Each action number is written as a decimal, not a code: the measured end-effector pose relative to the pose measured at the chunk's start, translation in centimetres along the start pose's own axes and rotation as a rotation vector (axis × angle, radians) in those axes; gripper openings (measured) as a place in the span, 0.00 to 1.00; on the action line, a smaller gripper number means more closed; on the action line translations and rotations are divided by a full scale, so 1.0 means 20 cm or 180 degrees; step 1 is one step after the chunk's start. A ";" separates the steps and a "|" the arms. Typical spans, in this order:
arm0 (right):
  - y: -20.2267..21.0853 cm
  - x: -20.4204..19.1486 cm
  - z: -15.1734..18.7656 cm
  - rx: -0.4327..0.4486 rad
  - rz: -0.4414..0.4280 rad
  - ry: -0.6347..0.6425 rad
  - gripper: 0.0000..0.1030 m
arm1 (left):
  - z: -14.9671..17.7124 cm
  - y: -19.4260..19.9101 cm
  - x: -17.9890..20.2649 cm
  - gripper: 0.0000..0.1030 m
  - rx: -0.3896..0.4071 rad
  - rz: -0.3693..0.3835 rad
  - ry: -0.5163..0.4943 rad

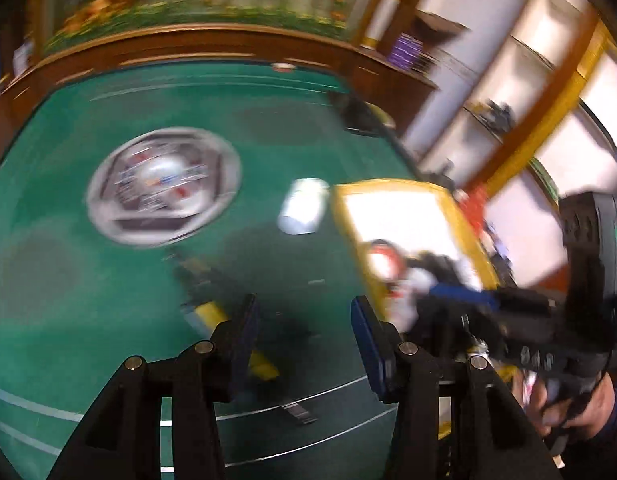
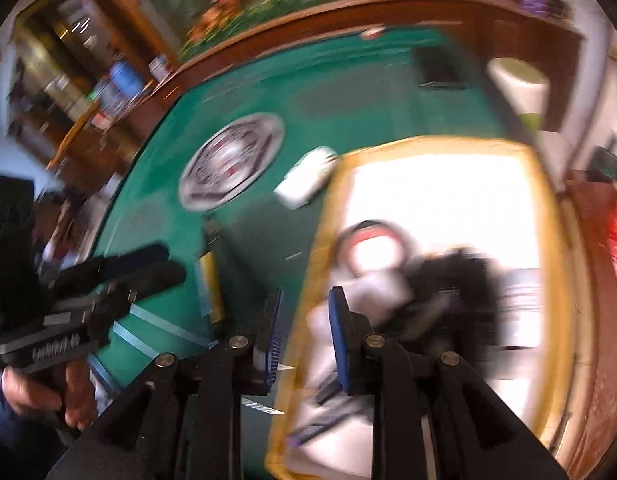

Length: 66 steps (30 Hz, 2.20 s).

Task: Organize rigid objects

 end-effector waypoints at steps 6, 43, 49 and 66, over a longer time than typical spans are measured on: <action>-0.28 -0.39 0.00 -0.0500 -0.0350 0.0551 0.34 | 0.05 0.09 -0.45 0.49 0.0077 -0.0311 0.0627; -0.29 -0.36 0.08 -0.0435 -0.0264 0.0188 0.51 | 0.23 -0.12 -0.47 0.55 -0.0557 -0.0444 0.0290; -0.26 -0.31 0.08 -0.0392 -0.0264 0.0217 0.51 | 0.23 -0.18 -0.45 0.55 -0.0528 -0.0706 0.0165; -0.39 -0.34 -0.13 -0.0473 0.0012 0.0881 0.35 | 0.26 -0.08 -0.61 0.09 -0.0262 -0.0985 0.0059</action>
Point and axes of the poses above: each gripper's, at about its wrist camera, not at the fingertips, and y roughly against the way its jaws point, x to its right, z to its underside, the point moved 7 cm from there along -y, roughly the way its jaws point, and after that the axes turned 13 degrees about y, right-handed, at the moved point
